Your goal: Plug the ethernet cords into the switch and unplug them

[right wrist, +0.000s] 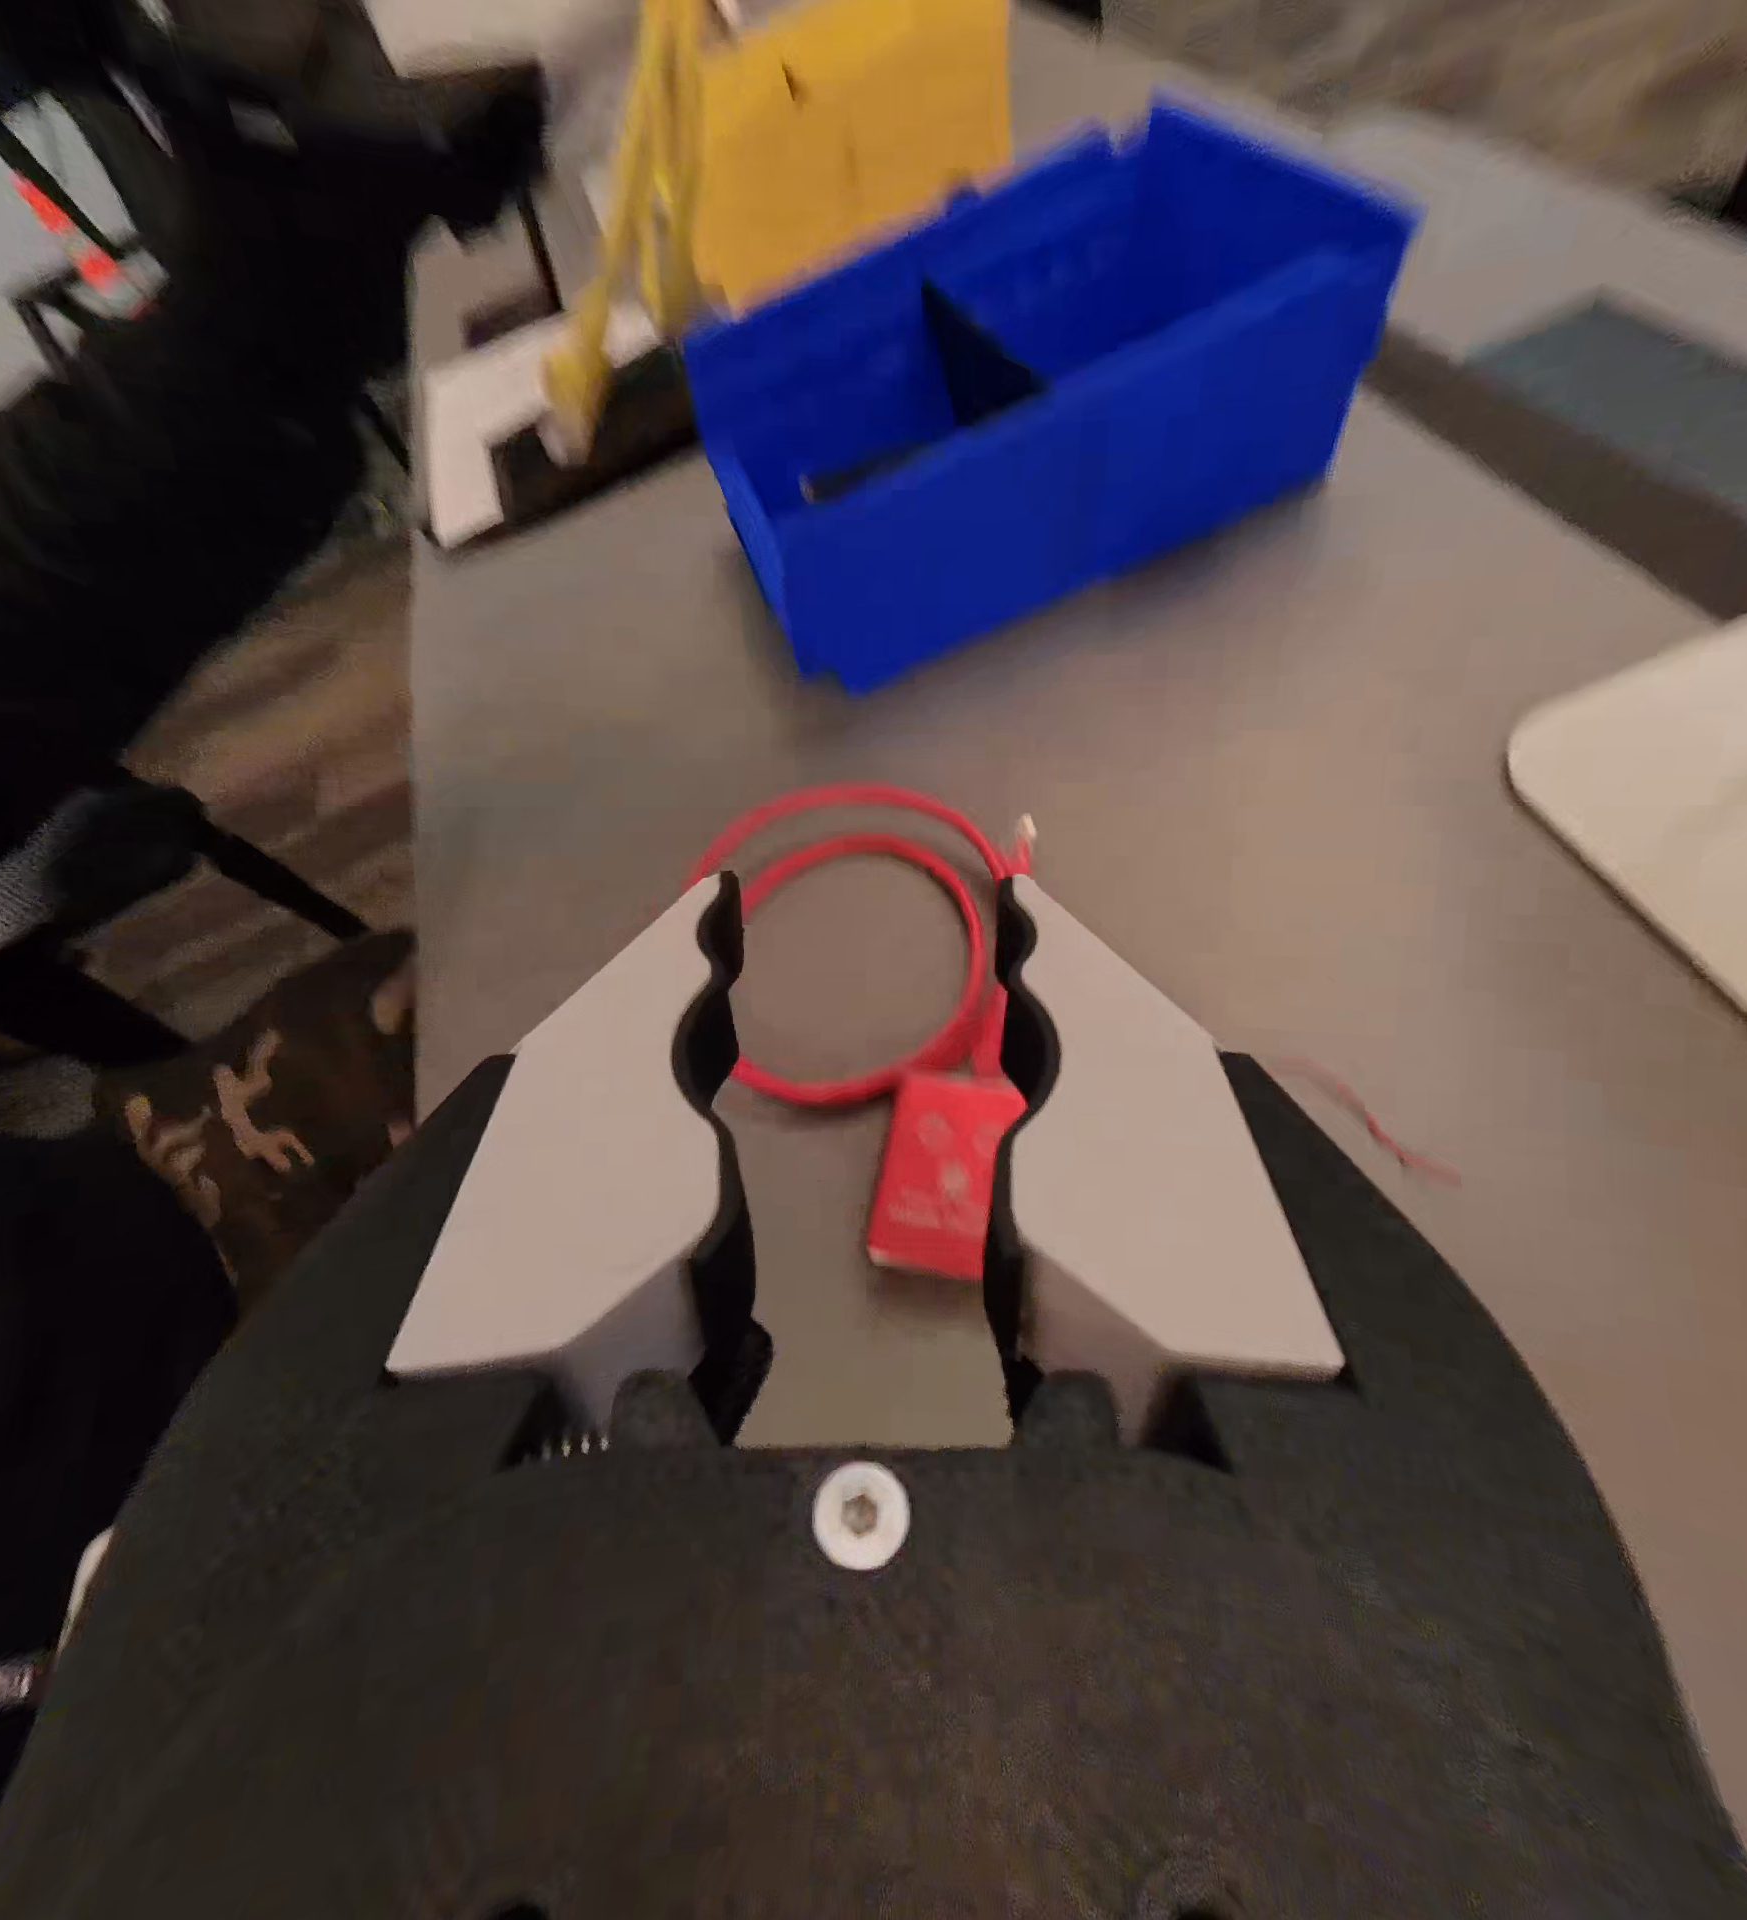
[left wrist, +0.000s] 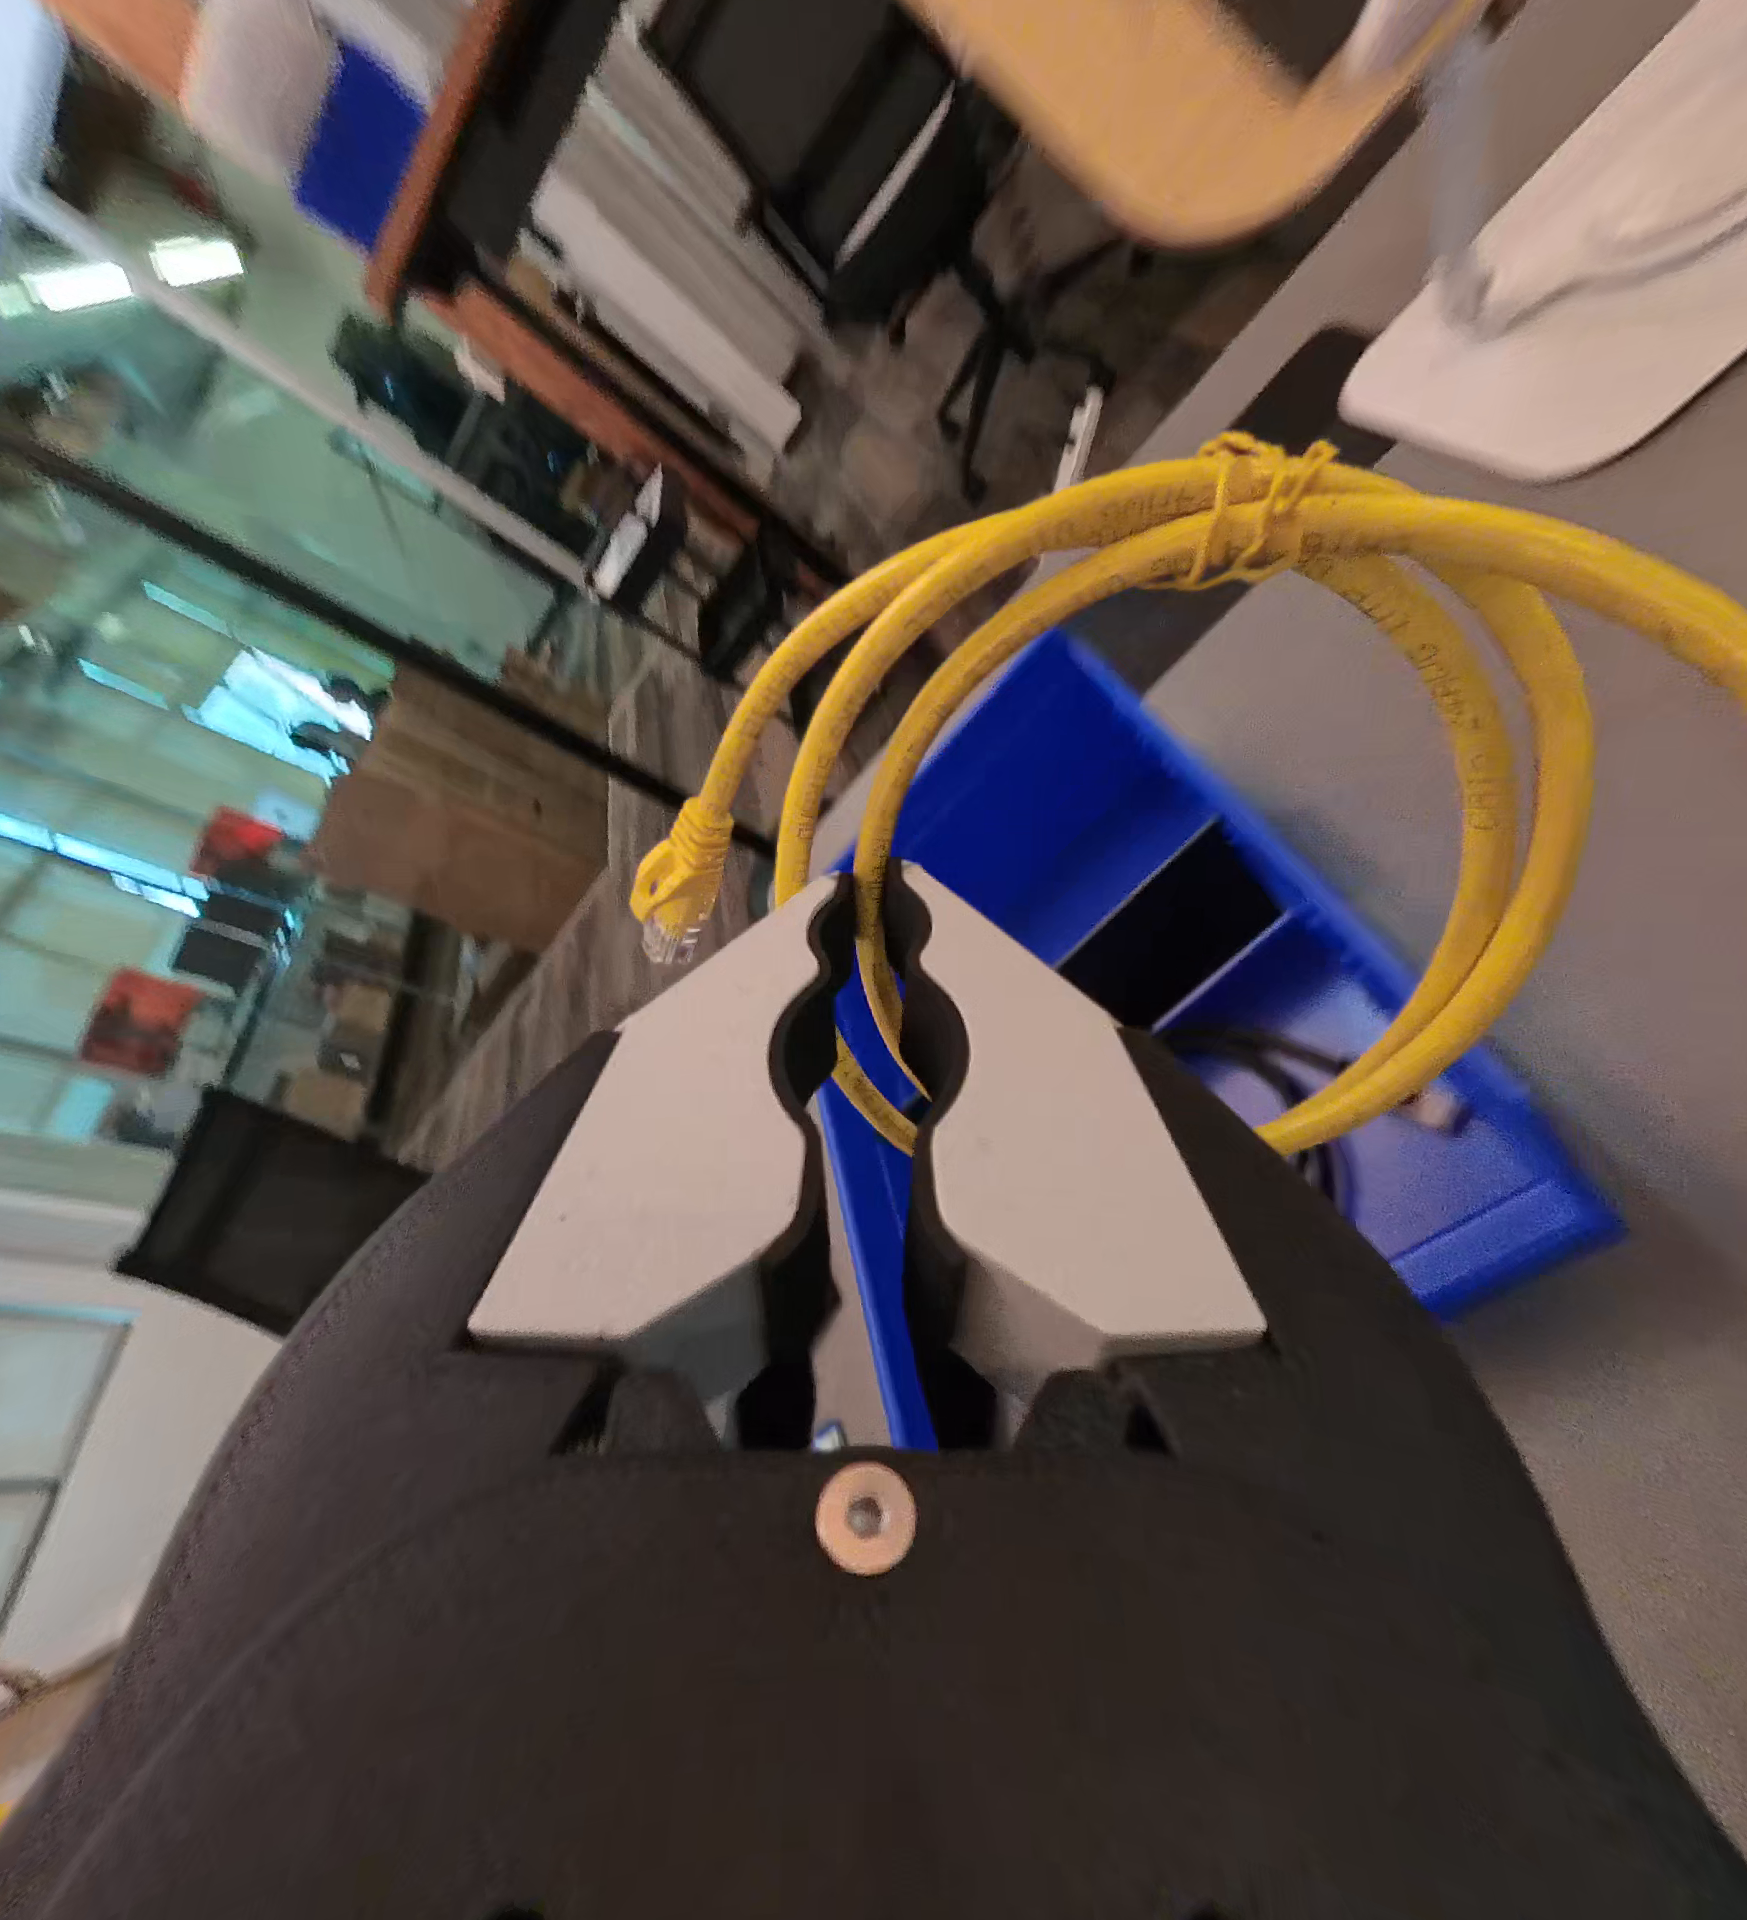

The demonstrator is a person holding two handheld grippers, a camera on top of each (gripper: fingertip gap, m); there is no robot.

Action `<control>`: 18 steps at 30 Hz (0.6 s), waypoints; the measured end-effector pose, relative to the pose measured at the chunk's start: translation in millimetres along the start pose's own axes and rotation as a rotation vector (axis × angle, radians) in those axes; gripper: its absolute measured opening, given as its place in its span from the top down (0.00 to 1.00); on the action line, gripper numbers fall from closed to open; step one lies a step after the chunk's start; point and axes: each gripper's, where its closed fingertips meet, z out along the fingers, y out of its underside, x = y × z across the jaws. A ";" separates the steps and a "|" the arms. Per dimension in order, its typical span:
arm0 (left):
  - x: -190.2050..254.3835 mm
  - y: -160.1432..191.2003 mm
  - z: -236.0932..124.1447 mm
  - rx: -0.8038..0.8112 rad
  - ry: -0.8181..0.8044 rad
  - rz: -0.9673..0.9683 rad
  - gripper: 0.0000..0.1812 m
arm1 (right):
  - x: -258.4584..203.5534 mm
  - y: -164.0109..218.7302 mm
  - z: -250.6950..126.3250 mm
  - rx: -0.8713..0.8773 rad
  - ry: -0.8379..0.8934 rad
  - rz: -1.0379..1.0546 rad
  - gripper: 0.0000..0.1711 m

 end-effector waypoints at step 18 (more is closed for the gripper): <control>134.2 -179.2 -72.6 0.431 0.180 0.124 0.86 | -26.4 -42.9 -19.6 0.144 0.017 -0.077 0.99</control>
